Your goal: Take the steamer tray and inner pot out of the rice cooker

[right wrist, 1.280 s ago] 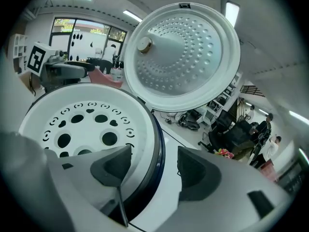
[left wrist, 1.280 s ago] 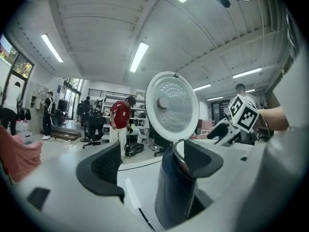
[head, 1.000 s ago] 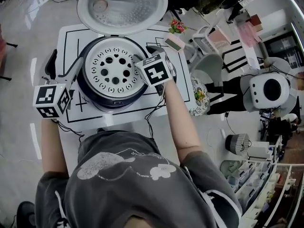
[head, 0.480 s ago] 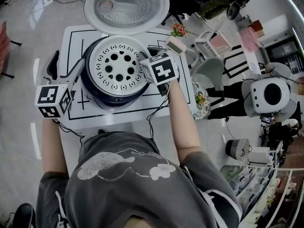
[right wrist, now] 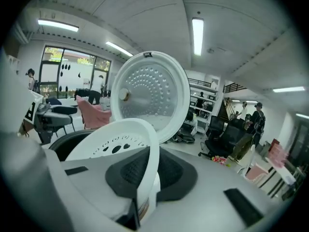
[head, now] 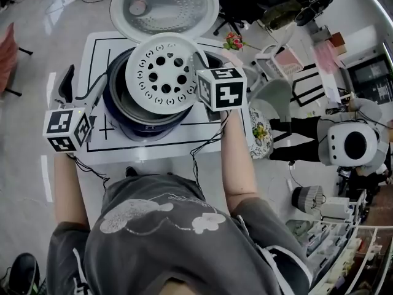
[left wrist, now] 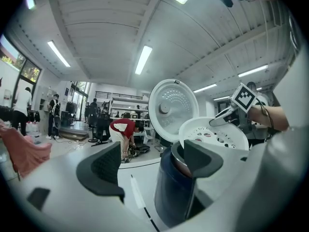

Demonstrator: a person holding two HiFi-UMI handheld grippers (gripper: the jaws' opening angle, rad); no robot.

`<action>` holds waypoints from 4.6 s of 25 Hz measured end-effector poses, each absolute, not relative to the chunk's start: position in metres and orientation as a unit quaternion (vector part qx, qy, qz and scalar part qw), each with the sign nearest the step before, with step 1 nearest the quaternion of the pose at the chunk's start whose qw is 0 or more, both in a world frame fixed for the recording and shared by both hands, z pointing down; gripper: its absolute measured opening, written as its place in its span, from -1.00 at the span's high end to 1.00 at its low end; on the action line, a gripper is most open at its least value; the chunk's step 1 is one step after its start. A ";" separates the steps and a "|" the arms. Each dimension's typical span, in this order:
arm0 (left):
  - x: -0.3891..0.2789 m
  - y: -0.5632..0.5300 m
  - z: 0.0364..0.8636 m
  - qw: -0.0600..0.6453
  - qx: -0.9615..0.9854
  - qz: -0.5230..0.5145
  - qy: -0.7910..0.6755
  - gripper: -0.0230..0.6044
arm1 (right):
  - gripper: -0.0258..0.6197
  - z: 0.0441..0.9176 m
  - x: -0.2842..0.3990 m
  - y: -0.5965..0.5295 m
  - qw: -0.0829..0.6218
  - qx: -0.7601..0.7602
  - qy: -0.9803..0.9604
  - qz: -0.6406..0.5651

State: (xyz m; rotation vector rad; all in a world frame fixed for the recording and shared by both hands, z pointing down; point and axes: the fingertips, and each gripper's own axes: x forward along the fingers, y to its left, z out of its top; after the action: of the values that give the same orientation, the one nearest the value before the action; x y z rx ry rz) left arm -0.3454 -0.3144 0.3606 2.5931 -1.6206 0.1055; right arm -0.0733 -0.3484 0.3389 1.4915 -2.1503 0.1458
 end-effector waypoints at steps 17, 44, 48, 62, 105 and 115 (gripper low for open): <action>-0.264 -0.276 0.335 0.010 0.847 0.057 -0.529 -0.35 | 0.77 0.317 0.009 -0.330 0.144 0.545 -0.820 0.100; 0.009 -0.219 0.332 0.019 0.901 0.058 -0.430 -0.35 | 0.77 0.409 0.256 -0.303 0.124 0.620 -0.750 0.193; 0.039 -0.218 0.353 0.036 0.906 0.065 -0.417 -0.35 | 0.77 0.444 0.264 -0.312 0.139 0.616 -0.746 0.212; 0.102 -0.235 0.456 0.115 0.912 0.097 -0.382 -0.35 | 0.77 0.553 0.269 -0.376 0.159 0.611 -0.725 0.275; 0.089 -0.246 0.449 0.114 0.905 0.104 -0.396 -0.35 | 0.06 0.524 0.261 -0.384 0.172 0.593 -0.777 0.125; 0.059 -0.222 0.371 0.064 0.916 0.050 -0.393 -0.35 | 0.02 0.439 0.201 -0.334 0.093 0.554 -0.822 0.091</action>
State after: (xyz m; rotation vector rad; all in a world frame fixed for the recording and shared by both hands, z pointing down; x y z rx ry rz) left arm 0.0586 -0.2223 0.3714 2.7667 -1.1871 0.1511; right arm 0.2009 -0.3342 0.4390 1.6451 -2.4392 0.2687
